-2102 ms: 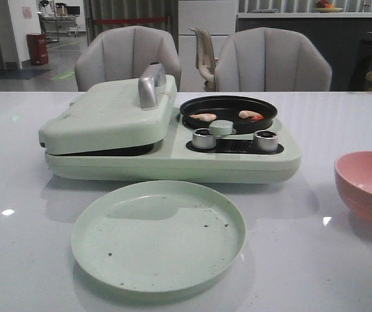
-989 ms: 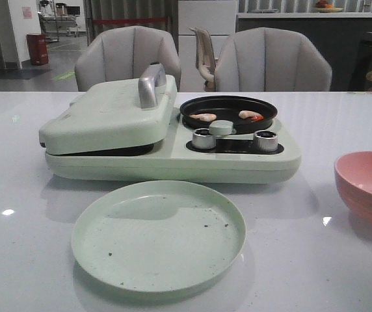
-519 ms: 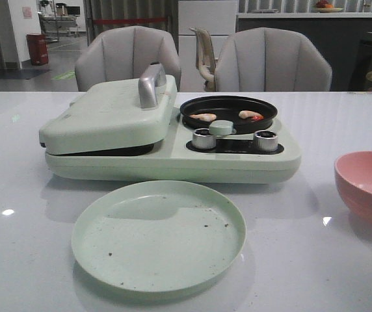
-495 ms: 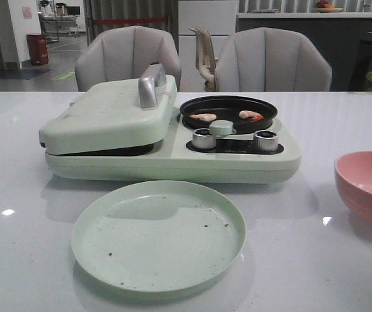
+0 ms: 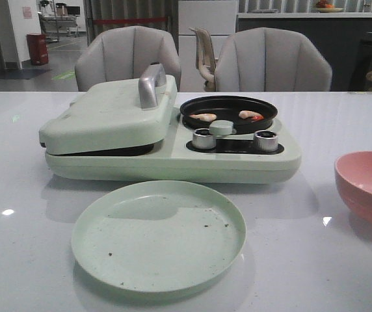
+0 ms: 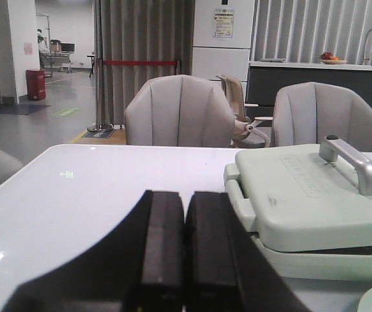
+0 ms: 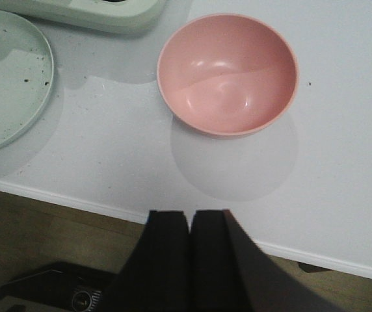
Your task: Make breakfast with bread and shrimp
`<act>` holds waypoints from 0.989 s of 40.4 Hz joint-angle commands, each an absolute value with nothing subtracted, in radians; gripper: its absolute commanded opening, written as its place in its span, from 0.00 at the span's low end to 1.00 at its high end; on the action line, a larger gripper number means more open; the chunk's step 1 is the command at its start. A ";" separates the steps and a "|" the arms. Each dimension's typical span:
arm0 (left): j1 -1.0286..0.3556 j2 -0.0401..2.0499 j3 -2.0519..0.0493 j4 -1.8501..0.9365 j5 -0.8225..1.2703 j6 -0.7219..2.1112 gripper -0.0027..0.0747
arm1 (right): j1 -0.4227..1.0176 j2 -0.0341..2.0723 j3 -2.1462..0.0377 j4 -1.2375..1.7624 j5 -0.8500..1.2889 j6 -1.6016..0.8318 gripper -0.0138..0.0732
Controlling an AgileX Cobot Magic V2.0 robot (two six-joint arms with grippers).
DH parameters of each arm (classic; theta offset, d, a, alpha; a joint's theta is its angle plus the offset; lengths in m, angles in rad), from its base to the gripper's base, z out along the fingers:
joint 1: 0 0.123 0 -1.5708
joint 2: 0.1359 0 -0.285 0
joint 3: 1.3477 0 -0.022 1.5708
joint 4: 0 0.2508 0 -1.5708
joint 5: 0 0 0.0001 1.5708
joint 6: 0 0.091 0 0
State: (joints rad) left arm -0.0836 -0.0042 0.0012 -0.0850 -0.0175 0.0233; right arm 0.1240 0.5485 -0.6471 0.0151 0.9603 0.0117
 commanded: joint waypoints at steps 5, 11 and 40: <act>-0.081 -0.026 0.009 -0.095 -0.110 0.021 0.16 | 0.044 0.385 -0.519 0.000 0.592 0.000 0.20; -0.081 -0.026 0.009 -0.095 -0.110 0.021 0.16 | -0.005 0.208 -0.284 0.008 0.224 0.000 0.20; -0.081 -0.026 0.009 -0.095 -0.110 0.021 0.16 | -0.020 -0.033 0.010 0.031 -0.034 0.000 0.20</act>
